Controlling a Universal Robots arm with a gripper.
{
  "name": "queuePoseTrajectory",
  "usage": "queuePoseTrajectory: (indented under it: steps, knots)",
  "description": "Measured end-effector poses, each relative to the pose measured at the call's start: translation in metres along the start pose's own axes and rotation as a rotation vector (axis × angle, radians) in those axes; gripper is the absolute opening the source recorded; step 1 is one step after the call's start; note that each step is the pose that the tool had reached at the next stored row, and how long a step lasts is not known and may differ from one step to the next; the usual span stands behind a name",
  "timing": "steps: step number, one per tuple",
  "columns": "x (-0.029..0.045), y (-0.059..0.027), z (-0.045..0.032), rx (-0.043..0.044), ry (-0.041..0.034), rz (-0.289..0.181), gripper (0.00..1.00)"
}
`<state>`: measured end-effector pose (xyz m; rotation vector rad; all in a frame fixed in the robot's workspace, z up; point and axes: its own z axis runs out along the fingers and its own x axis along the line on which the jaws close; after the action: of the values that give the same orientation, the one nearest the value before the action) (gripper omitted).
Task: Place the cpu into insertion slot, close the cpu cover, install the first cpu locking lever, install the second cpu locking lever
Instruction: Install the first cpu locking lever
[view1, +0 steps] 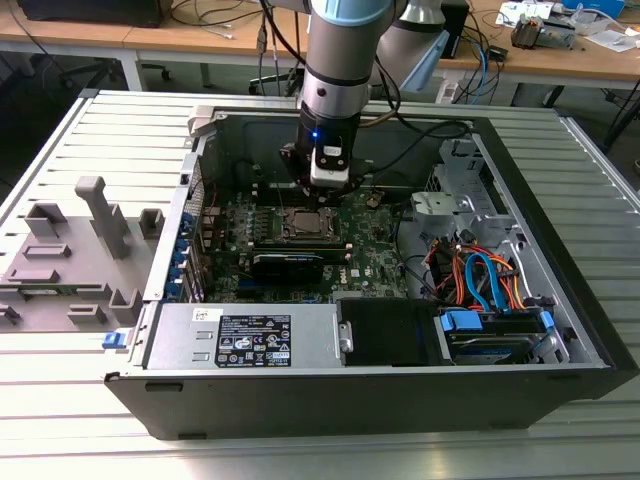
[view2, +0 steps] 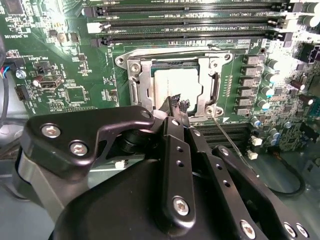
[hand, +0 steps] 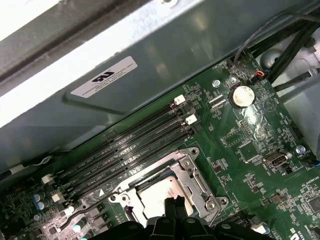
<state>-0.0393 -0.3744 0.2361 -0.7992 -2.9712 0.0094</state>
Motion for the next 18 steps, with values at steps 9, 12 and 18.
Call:
queuePoseTrajectory:
  steps: [9,12,18]
  knots:
    - [0.0000,0.0000,0.0000,0.0029,-0.0011,-0.047,0.11]
    - [0.0000,0.0000,0.0000,0.0036,-0.0014,-0.059,0.11]
    - [0.0000,0.0000,0.0000,0.0049,-0.0018,-0.080,0.11]
